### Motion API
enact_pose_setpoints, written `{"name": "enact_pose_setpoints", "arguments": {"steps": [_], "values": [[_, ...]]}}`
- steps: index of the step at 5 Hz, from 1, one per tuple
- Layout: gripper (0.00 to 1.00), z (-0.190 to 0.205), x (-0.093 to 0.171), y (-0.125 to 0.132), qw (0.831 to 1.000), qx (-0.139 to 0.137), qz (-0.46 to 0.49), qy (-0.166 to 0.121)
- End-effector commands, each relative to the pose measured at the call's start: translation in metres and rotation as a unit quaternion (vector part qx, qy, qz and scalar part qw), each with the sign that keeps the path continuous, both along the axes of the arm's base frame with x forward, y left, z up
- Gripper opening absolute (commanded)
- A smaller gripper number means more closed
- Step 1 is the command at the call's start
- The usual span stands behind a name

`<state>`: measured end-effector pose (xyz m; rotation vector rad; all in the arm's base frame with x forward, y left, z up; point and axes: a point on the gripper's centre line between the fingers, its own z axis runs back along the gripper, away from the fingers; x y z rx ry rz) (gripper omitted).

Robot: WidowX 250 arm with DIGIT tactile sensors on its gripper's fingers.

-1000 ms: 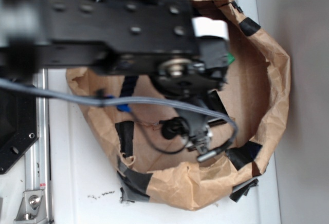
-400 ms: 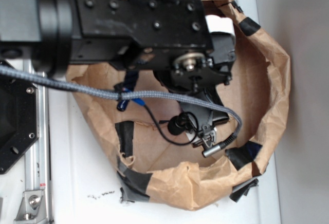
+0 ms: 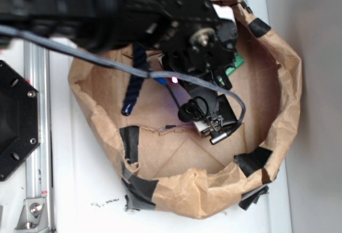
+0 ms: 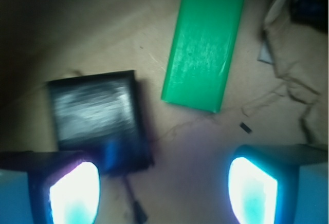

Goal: Grab the black box.

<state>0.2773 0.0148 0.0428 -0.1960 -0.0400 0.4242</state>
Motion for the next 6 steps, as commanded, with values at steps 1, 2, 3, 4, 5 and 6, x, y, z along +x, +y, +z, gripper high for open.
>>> {"name": "enact_pose_setpoints", "arguments": {"steps": [1, 2, 3, 4, 5, 6], "values": [[1.00, -0.024, 0.017, -0.030, 0.998, 0.030, -0.048, -0.006], [1.00, -0.019, 0.024, -0.057, 0.998, 0.013, -0.062, -0.018], [1.00, -0.005, 0.032, -0.072, 0.998, -0.006, -0.056, -0.040], [1.00, -0.009, 0.037, -0.084, 0.997, -0.018, -0.060, -0.035], [1.00, -0.014, 0.031, -0.095, 0.996, -0.012, -0.078, -0.032], [0.00, -0.012, 0.024, -0.093, 0.997, -0.010, -0.075, -0.031]]}}
